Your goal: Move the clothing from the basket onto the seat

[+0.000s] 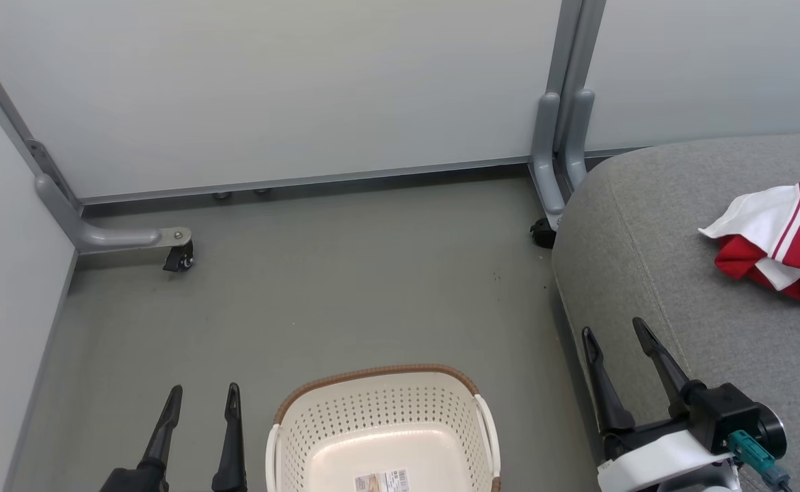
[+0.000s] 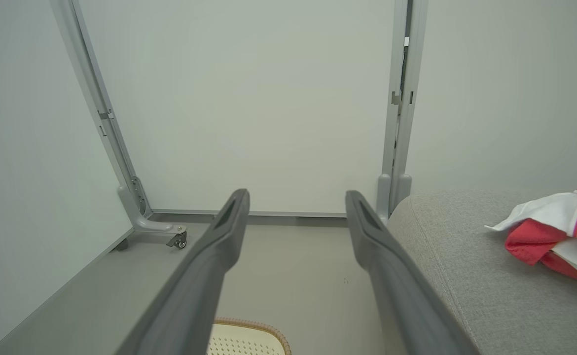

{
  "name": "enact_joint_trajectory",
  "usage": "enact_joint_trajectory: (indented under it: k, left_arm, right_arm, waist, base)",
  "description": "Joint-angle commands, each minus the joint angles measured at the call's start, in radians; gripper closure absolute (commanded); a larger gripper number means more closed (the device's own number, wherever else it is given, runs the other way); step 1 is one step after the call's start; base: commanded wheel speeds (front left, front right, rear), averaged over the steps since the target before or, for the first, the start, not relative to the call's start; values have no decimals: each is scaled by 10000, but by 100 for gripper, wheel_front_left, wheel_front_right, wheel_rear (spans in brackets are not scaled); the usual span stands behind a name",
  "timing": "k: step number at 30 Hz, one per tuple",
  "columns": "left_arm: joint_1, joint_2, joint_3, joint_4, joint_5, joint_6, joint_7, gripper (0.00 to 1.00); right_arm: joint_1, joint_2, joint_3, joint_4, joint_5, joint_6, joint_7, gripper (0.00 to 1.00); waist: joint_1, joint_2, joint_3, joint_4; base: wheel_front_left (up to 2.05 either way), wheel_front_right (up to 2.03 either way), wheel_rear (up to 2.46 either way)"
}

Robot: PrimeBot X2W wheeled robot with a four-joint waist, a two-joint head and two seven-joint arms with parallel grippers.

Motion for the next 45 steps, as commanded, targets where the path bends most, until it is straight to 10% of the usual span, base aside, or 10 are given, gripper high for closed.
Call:
enact_joint_trajectory:
  k: [1, 7, 8, 45]
  left_arm:
    - [-44, 4, -16, 6, -38, -58, -2, 0]
    - [-169, 6, -121, 45, 67, -16, -1, 0]
    - [-47, -4, -127, 45, 29, -24, 0, 100]
    - [-1181, 233, 312, 970, -5923, -171, 1241, 100]
  right_arm:
    - [46, -4, 0, 28, 30, -18, -34, 0]
    - [138, 0, -122, 68, -37, -18, -32, 0]
    - [10, 10, -97, 50, -6, 0, 0, 100]
    - [-710, -187, -574, 871, 6200, -4, 1222, 100]
  waist:
    - [1, 0, 0, 12]
    - [1, 0, -47, 141]
    - [1, 0, -38, 131]
    - [1, 0, 118, 103]
  base:
    - [0, 0, 0]
    - [0, 0, 0]
    - [0, 0, 0]
    - [0, 0, 0]
